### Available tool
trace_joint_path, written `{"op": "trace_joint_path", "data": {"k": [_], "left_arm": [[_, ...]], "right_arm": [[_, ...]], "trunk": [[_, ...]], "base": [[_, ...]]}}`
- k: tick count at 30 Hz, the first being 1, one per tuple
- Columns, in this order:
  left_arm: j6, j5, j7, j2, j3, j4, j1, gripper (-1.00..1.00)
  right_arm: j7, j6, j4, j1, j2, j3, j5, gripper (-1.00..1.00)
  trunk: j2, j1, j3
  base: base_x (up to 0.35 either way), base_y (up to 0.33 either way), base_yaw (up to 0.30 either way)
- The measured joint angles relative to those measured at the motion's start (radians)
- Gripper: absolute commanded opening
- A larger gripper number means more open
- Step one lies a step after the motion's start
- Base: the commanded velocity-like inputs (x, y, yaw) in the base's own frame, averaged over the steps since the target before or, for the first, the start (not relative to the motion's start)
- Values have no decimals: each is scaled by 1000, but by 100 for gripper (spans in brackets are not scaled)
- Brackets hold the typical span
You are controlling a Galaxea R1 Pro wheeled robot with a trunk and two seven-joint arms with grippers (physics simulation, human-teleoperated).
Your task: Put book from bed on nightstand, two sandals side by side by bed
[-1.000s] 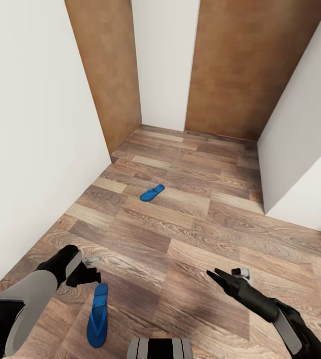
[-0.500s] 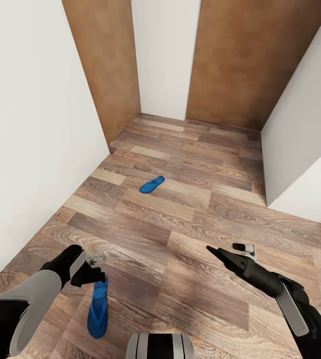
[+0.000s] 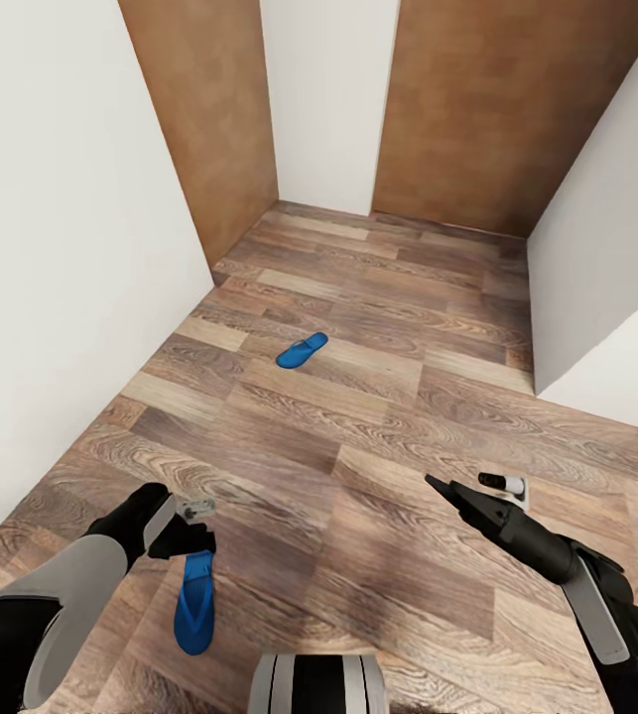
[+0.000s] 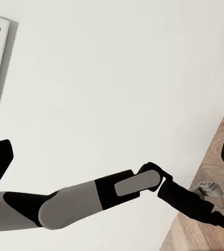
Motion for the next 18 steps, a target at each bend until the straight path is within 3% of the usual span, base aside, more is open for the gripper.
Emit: {"op": "trace_joint_path", "data": {"k": [9,18], "left_arm": [[-24,-1,0,0,0,-10,0,100],[-99,-3,0,3,0,-8,0,100]], "right_arm": [[-8,-4,11,0,1,6,1,100],[-26,-5,11,0,2,8,2,100]], "trunk": [[-2,4,-35],[-4,8,-70]], "base": [[0,0,0],[0,0,0]]}}
